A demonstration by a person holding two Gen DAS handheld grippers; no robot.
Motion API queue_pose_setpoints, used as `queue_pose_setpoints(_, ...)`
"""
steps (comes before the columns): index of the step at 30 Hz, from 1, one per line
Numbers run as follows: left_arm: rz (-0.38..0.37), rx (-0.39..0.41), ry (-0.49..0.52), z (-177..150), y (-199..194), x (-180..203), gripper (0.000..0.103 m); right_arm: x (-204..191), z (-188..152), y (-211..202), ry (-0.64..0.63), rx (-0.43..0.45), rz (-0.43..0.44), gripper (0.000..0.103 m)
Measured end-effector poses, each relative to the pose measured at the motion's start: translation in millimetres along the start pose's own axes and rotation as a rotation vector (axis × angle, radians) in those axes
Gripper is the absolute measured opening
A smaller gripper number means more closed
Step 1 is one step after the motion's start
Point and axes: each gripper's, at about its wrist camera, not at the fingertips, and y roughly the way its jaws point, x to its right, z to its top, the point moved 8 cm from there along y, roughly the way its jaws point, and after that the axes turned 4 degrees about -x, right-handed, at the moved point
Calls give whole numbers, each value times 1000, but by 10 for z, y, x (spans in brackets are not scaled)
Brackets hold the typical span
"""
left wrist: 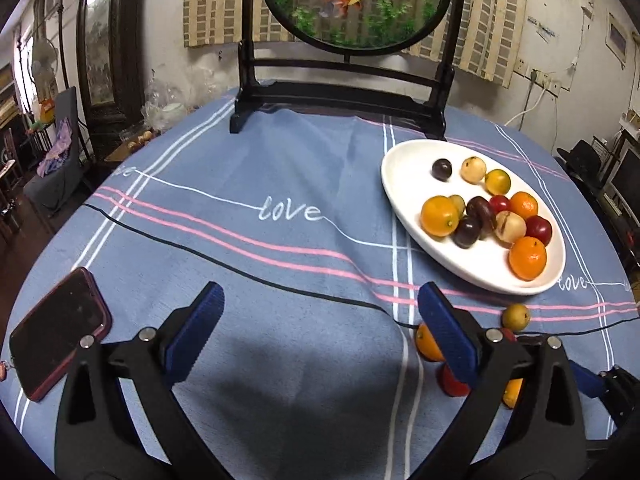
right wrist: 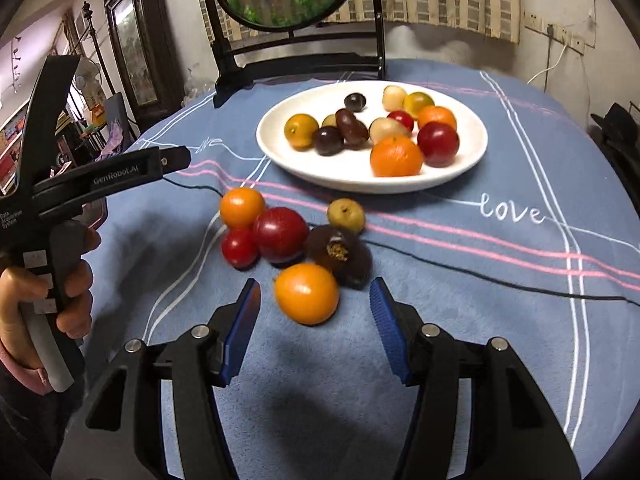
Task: Organize fruits
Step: 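Grasp the orange tomato with the right tool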
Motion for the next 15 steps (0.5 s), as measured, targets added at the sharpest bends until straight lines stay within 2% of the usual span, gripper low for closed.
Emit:
queue_pose_setpoints(8,-16,7,-22,11,-52,-35,99,-58,-35,132,-6,-28,12,57)
queue_pose_setpoints(15,-40,16,-35,19,-119,-17,99,-56,-37,244,12,-58,19,46)
